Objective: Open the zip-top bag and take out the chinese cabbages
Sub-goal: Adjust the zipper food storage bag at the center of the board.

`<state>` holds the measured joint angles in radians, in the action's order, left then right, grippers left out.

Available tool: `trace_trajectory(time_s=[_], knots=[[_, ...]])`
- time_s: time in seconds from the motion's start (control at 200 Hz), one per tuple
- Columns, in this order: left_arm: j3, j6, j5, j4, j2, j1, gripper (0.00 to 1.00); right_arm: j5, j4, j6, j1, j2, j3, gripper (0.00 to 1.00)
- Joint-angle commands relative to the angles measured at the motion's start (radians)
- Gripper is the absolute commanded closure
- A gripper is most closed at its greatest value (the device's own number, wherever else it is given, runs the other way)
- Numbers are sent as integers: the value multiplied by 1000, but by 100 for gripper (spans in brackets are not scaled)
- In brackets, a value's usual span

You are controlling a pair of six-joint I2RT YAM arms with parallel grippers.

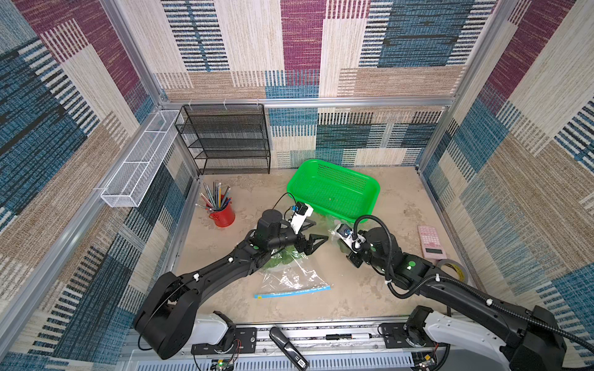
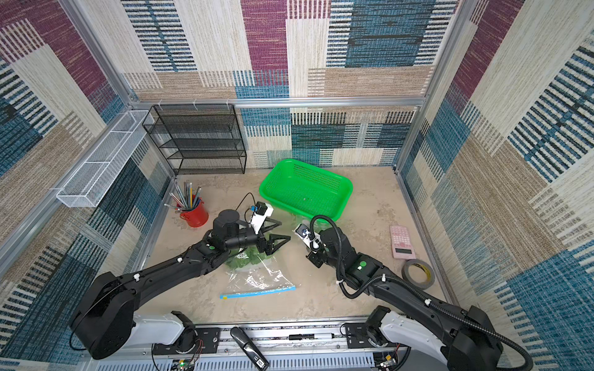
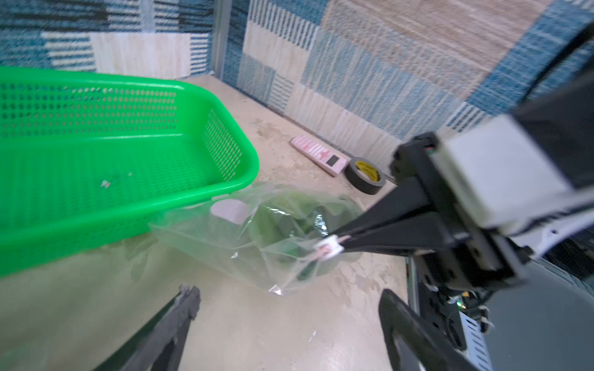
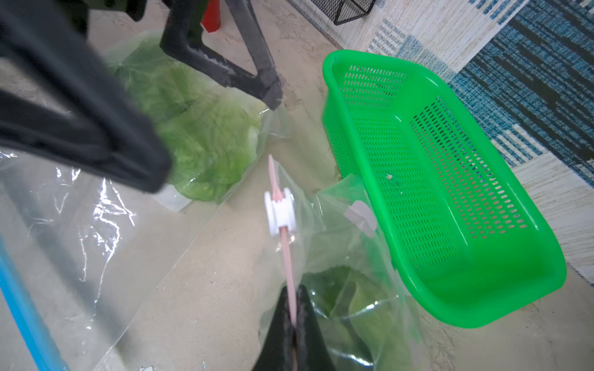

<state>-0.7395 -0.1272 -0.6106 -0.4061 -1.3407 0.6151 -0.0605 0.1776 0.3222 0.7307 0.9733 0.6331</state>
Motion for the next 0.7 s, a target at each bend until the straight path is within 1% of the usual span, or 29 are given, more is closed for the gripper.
trace_trajectory(time_s=[0.0, 0.1, 0.16, 0.245, 0.371, 0.586, 0.696], knots=[[-3, 113, -134, -25, 24, -2, 9, 154, -38, -26, -37, -25, 11, 93], [-18, 145, -168, -26, 21, -3, 10, 216, -32, -31, -58, -39, 14, 93], [-30, 155, -185, -38, 5, -1, 12, 248, -24, -31, -71, -41, 16, 93], [-55, 160, -212, -56, -29, -1, 11, 297, -18, -33, -85, -36, 23, 93], [-91, 180, -230, -62, -67, -1, 12, 313, 1, -22, -93, -35, 33, 94], [-139, 196, -278, -66, -127, -1, 23, 354, 6, -16, -117, -41, 33, 94], [-158, 174, -310, -79, -156, -1, 32, 371, 7, -13, -127, -35, 36, 94]])
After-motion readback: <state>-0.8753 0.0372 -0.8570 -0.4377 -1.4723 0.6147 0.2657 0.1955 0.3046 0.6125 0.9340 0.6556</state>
